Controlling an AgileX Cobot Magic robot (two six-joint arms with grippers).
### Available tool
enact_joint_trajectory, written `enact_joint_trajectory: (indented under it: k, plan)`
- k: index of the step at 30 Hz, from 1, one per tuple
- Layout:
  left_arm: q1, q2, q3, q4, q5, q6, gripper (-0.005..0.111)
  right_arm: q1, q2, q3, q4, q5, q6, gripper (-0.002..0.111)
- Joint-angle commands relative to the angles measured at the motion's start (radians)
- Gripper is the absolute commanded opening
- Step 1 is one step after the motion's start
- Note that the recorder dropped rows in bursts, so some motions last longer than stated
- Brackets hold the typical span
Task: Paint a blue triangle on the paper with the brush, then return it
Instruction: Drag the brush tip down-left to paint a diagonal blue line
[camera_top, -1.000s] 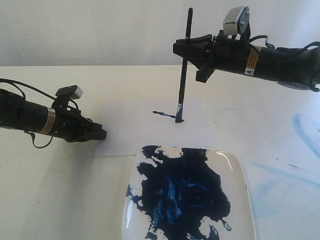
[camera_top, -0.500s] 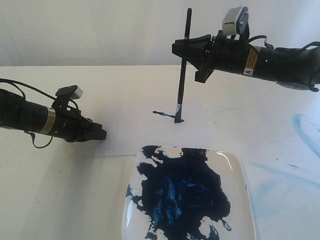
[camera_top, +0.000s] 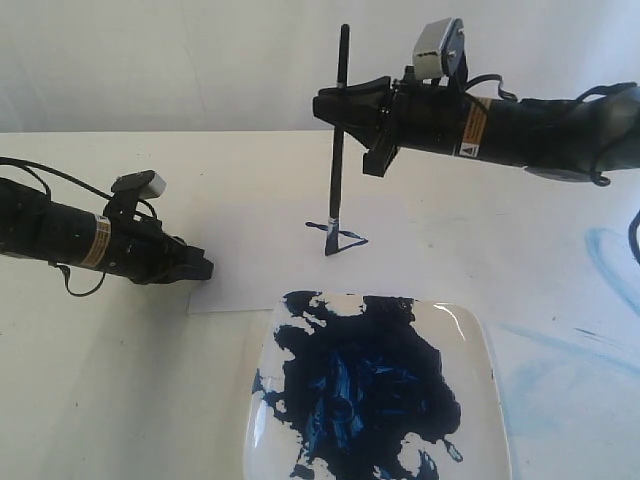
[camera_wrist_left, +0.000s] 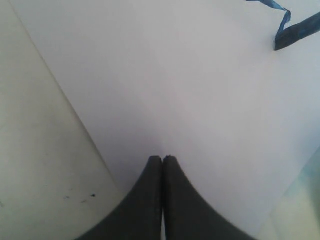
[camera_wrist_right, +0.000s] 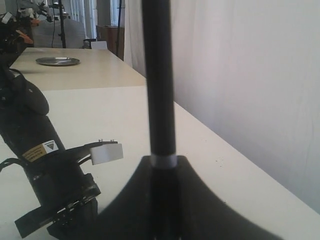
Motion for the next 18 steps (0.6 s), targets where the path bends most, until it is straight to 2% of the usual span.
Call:
enact_joint_trajectory:
  k: [1, 18]
  plan:
    - [-0.001, 0.001, -0.003, 0.014, 0.011, 0.001, 0.0, 0.017, 0.003, 0.003, 0.007, -0.015, 0.005, 0.0]
    - [-0.001, 0.001, -0.003, 0.014, 0.011, 0.001, 0.0, 0.071, 0.003, 0.003, 0.009, -0.015, 0.003, 0.0]
